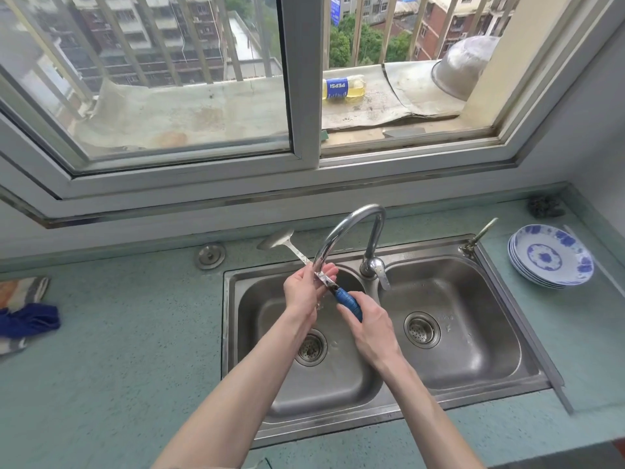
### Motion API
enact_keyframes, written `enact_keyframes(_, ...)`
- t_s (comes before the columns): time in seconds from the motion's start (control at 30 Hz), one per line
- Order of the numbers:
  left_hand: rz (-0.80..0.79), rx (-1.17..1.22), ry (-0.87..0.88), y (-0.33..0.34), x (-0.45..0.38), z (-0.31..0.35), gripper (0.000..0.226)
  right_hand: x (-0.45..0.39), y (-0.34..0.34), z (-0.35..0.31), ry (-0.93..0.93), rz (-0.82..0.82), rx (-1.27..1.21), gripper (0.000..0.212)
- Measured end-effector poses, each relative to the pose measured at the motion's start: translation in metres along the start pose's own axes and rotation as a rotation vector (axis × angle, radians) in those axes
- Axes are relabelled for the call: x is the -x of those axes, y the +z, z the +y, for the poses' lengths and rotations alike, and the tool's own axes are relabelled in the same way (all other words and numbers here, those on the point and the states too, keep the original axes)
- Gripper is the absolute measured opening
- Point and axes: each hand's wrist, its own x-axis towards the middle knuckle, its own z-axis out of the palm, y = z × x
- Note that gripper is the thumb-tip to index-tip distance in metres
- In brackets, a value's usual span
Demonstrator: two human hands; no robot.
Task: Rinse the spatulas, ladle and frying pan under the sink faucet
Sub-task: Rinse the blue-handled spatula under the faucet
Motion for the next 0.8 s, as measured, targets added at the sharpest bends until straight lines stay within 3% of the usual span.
enact_keyframes(0.03, -0.027, -0.037, 0.012, -0.002, 0.001, 0.000, 0.016, -0.001, 0.001, 0.000, 0.005, -0.001, 0.000, 0.025)
enact_keyframes(0.13, -0.082, -0.127, 0.039, -0.007, 0.007, -0.003, 0.033, -0.003, 0.003, 0.003, 0.010, -0.014, 0.005, 0.024)
enact_keyframes(0.27, -0.005, -0.079, 0.040, -0.007, 0.006, -0.004, 0.008, 0.001, 0.005, 0.003, 0.003, -0.041, 0.002, 0.024)
enact_keyframes(0.43, 0.019, -0.043, 0.029, -0.005, 0.003, -0.002, 0.027, 0.006, 0.003, 0.003, -0.011, -0.032, -0.011, 0.025)
enact_keyframes(0.8, 0.087, 0.106, -0.022, 0.005, -0.001, -0.003, 0.019, 0.013, -0.024, 0.021, -0.012, -0.084, 0.064, 0.022)
